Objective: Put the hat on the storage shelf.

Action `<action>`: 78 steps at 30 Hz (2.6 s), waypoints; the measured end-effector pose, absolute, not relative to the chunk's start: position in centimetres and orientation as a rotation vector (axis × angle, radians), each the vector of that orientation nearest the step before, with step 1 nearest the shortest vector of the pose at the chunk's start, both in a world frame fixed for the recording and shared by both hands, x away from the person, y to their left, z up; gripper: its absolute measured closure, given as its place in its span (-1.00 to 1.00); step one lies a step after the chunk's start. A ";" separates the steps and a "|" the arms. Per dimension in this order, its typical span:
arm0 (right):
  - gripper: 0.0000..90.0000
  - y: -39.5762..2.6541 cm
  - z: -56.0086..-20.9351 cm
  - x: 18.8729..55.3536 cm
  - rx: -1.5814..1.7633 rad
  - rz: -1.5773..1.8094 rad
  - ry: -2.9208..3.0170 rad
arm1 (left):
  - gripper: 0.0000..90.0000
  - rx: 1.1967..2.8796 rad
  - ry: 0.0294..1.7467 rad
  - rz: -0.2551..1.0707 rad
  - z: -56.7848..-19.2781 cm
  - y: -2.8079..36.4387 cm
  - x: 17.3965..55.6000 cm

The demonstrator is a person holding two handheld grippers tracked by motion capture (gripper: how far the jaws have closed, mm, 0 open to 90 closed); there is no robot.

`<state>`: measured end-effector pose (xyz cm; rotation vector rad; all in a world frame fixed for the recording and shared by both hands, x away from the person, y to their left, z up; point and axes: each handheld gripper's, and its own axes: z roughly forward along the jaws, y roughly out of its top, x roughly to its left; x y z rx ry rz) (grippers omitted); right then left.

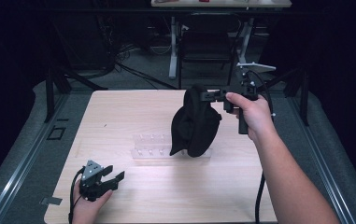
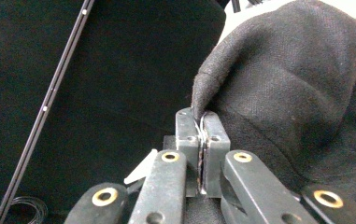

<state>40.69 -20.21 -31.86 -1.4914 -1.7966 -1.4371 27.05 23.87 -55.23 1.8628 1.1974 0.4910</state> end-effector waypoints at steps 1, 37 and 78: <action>0.97 -20.2 -32.0 40.8 -1.493 -1.431 -1.798 | -0.04 1.862 1.195 0.497 -55.2 23.8 27.1; 0.97 -16.9 -32.3 41.2 -1.459 -1.437 -1.775 | 0.17 1.920 0.978 0.504 -50.6 16.6 28.9; 0.96 -15.3 -32.6 41.0 -1.441 -1.445 -1.747 | 0.79 2.029 0.725 0.551 -47.1 8.5 29.7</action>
